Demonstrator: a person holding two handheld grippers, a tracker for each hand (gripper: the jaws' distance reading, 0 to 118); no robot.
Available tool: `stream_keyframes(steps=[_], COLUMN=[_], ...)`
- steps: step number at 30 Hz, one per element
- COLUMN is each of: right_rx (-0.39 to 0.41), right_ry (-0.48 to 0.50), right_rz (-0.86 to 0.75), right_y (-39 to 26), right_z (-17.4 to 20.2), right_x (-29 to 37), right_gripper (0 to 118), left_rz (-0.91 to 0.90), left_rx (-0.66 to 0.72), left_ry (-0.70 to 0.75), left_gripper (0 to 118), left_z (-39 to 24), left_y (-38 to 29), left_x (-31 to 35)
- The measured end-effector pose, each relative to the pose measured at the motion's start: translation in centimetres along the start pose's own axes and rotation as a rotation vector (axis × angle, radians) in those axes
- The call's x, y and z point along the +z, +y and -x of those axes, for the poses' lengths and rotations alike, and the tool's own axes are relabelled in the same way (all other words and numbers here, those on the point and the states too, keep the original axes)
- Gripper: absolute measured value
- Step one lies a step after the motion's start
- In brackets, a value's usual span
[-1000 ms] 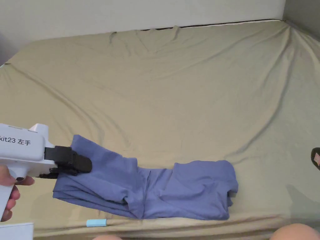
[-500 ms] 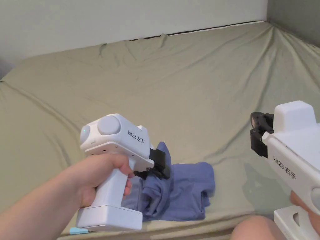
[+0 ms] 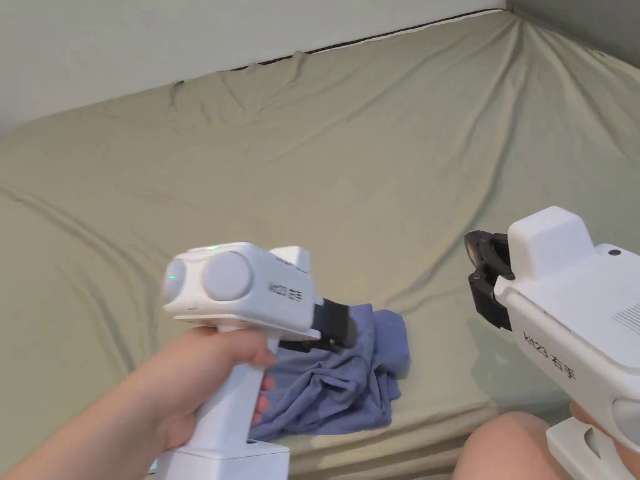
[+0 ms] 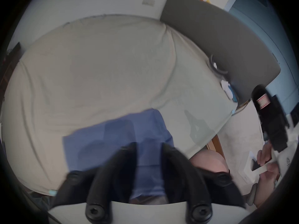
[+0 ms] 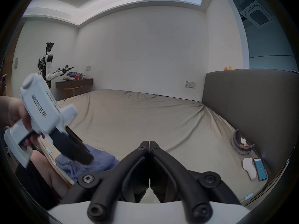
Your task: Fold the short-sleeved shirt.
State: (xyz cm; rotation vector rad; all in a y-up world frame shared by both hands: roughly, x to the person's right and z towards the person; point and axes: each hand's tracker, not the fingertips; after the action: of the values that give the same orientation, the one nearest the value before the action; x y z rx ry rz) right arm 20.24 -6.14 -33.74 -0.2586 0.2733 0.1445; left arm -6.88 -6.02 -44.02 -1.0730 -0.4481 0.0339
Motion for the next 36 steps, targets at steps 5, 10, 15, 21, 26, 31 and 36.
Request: stream_keyframes(steps=[5, 10, 15, 21, 26, 31, 36], right_rx=[0.011, 0.036, 0.037, 0.02, 0.014, -0.013, -0.079], right_ry=[0.038, 0.065, 0.062, 0.056, 0.064, 0.13, 0.393], right_rz=[0.001, 0.019, 0.041, 0.069, 0.093, 0.215, 0.365], right_y=[0.3, 0.2, -0.1, -0.3, -0.6, -1.0, 1.8], right_z=[1.2, 2.0, 1.9, 2.2, 3.0, 4.2, 6.0], right_x=[-0.5, -1.0, -1.2, -1.7, -1.4, -3.1, -9.0], right_gripper=[0, 0, 0, 0, 0, 0, 0], left_rz=[-0.097, 0.017, 0.123, 0.075, -0.027, -0.203, -0.249], left_rx=[0.084, 0.053, 0.151, 0.138, 0.055, 0.06, 0.137], left_ry=[0.049, 0.08, 0.024, 0.005, -0.027, -0.179, -0.166], left_gripper=[0, 0, 0, 0, 0, 0, 0], left_z=[2.1, -0.7, -3.7, -4.7, -4.3, 0.0, 6.0], left_y=[-1.3, -2.6, -3.7, -2.5, -2.6, -4.6, -8.7], left_x=[2.3, -3.7, -9.7, -10.5, -7.9, 1.2, 6.3])
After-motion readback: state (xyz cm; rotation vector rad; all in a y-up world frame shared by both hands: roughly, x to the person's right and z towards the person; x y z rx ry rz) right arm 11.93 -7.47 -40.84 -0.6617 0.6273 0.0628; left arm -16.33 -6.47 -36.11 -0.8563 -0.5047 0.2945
